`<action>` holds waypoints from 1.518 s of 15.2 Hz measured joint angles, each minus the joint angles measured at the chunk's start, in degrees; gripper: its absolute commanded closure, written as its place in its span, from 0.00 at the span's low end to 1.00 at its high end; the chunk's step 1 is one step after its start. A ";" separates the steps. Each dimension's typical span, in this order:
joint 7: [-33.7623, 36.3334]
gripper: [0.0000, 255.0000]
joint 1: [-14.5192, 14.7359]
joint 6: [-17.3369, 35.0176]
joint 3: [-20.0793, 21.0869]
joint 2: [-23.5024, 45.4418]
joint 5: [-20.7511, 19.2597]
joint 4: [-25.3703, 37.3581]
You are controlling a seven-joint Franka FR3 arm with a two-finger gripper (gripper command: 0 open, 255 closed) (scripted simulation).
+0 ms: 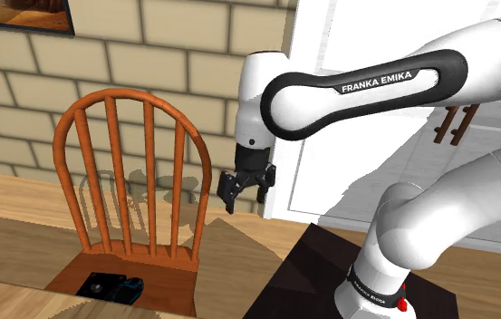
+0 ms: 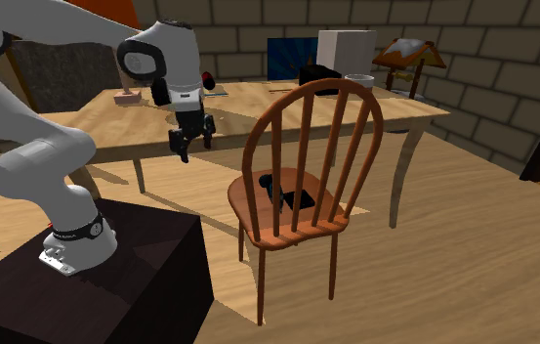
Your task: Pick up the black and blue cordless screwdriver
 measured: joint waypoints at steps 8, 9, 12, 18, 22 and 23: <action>11.23 0.00 -0.59 16.63 9.42 15.73 3.35 2.62; 12.80 0.00 -1.00 18.58 10.51 18.27 2.93 3.67; 18.46 0.00 -1.59 23.88 13.78 24.89 1.21 6.28; 31.53 0.00 -1.78 33.33 16.59 39.98 -8.53 13.15; 41.66 0.00 2.04 38.02 14.47 50.10 -17.14 19.06; 43.99 0.00 3.48 38.48 13.41 52.59 -19.10 21.31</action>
